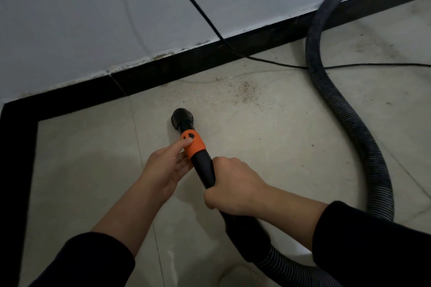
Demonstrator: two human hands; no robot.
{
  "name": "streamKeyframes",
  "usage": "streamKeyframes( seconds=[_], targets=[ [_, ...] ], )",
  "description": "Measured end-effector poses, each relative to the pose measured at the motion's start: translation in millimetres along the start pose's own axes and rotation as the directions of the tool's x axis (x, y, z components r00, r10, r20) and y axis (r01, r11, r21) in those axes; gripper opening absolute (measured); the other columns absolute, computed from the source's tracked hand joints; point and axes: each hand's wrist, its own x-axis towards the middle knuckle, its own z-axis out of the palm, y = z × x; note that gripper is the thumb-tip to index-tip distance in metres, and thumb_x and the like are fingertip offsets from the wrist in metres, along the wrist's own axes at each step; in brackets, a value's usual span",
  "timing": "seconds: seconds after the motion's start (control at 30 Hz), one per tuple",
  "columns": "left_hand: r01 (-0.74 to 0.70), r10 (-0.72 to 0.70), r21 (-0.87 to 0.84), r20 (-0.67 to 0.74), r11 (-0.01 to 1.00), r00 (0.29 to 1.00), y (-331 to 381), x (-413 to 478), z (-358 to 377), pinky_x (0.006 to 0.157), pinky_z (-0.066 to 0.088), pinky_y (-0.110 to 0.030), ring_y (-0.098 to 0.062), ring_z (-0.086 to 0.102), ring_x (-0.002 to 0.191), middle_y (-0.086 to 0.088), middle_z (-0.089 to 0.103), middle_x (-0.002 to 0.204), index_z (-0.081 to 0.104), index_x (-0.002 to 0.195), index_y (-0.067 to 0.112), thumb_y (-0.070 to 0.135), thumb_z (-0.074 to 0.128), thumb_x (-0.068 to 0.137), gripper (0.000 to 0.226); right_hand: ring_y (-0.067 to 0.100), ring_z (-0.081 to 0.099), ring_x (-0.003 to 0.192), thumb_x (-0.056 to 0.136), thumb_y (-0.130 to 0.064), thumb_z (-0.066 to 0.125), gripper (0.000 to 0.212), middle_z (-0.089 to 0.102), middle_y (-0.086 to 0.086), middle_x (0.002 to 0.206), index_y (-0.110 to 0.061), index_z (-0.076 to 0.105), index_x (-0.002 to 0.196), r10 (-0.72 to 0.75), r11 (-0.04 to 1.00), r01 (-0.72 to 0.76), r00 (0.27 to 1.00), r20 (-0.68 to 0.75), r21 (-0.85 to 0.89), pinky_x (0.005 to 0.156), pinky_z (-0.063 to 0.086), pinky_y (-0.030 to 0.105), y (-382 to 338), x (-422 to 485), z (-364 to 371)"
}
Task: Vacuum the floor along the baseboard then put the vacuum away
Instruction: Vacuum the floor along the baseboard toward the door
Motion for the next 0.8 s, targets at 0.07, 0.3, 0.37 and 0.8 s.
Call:
streamKeyframes(
  seconds=[0.07,0.3,0.37,0.8],
  targets=[
    [0.003,-0.003,0.013,-0.012,1.0,1.0,2,-2,4,0.074,0.054,-0.029,-0.028,0.066,0.103,-0.022,0.065,0.114,0.056,0.117,0.0,0.015,0.065,0.089,0.033,0.019,0.055,0.071,0.073,-0.022,0.068,0.03,0.051,0.0,0.082,-0.015,0.047,0.094,0.02,1.0,-0.02,0.999,0.025,0.012,0.052,0.041,0.026,1,0,-3],
    [0.058,-0.055,0.126,-0.031,0.99,0.998,5,-11,21,0.081,0.052,-0.035,-0.032,0.062,0.108,-0.025,0.058,0.123,0.049,0.129,-0.006,0.013,0.064,0.091,0.044,0.022,0.055,0.077,0.074,-0.022,0.071,0.036,0.052,0.003,0.09,-0.015,0.047,0.1,0.071,0.997,-0.07,0.996,0.054,-0.018,0.061,0.044,0.028,11,-13,-12],
    [0.079,-0.076,0.147,-0.027,0.986,0.997,7,-16,27,0.085,0.05,-0.037,-0.033,0.061,0.109,-0.025,0.056,0.126,0.048,0.13,-0.007,0.011,0.061,0.093,0.043,0.022,0.054,0.078,0.074,-0.021,0.072,0.037,0.052,0.003,0.092,-0.015,0.047,0.1,0.086,0.996,-0.085,0.994,0.063,-0.024,0.063,0.044,0.028,12,-19,-17],
    [0.103,-0.115,0.21,0.049,0.972,0.992,-10,-30,46,0.085,0.052,-0.036,-0.03,0.062,0.106,-0.021,0.06,0.118,0.053,0.124,-0.006,0.008,0.063,0.091,0.038,0.024,0.058,0.082,0.073,-0.02,0.071,0.041,0.055,0.005,0.096,-0.014,0.049,0.107,0.151,0.988,-0.15,0.988,0.033,-0.048,0.067,0.049,0.031,36,-46,-18]
  ],
)
